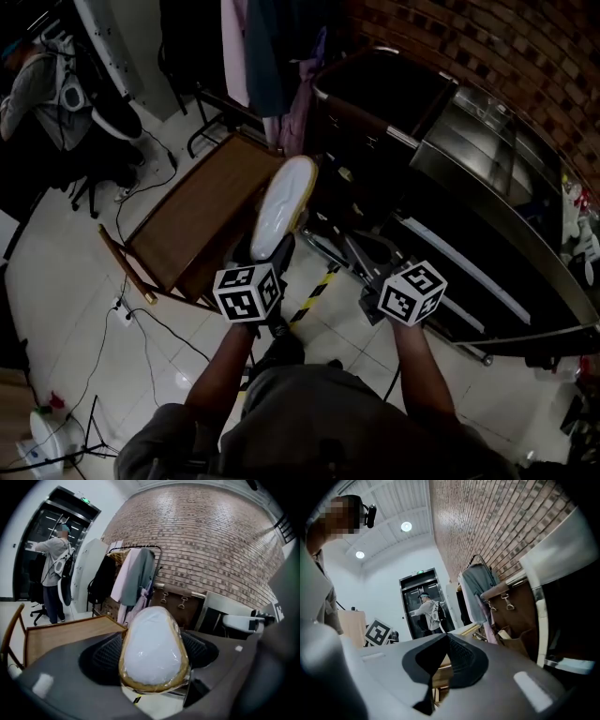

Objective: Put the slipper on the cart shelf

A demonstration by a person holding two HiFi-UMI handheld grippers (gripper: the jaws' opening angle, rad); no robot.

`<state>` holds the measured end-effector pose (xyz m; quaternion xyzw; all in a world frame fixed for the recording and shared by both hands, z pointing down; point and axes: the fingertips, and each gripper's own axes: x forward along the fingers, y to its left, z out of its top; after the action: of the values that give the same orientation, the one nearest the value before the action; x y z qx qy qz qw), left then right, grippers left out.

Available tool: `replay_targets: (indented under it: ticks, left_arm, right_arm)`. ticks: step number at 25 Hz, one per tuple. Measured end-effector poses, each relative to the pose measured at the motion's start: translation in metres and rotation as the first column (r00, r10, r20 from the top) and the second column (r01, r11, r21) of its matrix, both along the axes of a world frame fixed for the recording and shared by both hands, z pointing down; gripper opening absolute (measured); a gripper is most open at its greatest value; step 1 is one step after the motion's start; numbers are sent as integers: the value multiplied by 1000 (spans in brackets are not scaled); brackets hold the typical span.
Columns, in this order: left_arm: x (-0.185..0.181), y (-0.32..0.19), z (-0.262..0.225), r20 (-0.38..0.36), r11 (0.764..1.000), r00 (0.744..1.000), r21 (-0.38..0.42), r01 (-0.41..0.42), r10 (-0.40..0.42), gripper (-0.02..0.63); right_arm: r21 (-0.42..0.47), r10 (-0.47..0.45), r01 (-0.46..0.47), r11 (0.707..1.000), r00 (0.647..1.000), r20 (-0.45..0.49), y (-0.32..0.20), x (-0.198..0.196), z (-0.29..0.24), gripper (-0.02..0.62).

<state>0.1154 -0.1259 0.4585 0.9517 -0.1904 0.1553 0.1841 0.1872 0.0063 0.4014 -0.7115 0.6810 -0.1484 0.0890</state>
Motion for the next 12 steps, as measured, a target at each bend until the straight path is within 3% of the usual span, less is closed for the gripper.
replay_targets:
  ticks: [7,12]
  left_arm:
    - [24,115,-3,-13,987,987,19,-159,159,356]
    - [48,183,12,-2,962,962,-24,-272,272,342]
  right_arm:
    - [10,133,-133,991,991,-14,106,6,-6,-2]
    - [6,215,-215,977,976,-17,163,5,-2,-2]
